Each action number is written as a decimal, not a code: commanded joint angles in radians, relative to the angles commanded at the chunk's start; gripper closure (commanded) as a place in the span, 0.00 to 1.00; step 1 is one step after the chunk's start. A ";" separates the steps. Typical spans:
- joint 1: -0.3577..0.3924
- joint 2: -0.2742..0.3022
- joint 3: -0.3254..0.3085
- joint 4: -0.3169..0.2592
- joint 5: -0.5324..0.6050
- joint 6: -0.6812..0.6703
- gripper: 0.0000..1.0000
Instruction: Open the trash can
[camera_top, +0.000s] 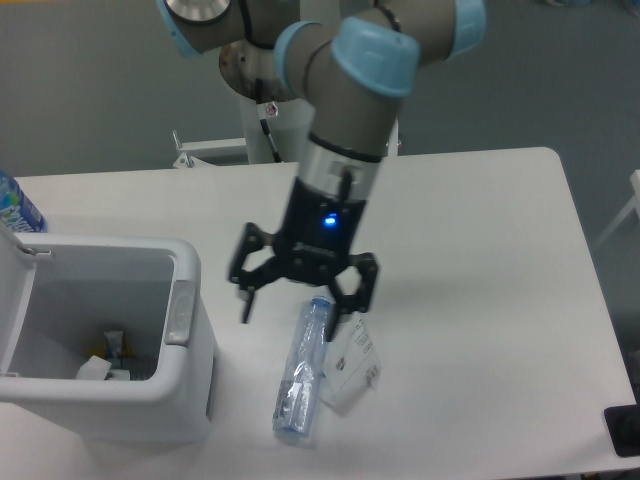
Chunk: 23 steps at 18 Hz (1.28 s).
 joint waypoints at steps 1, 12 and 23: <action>0.025 -0.008 0.000 0.000 0.000 0.045 0.00; 0.203 -0.140 0.017 -0.002 0.265 0.425 0.00; 0.206 -0.189 0.011 -0.003 0.454 0.711 0.00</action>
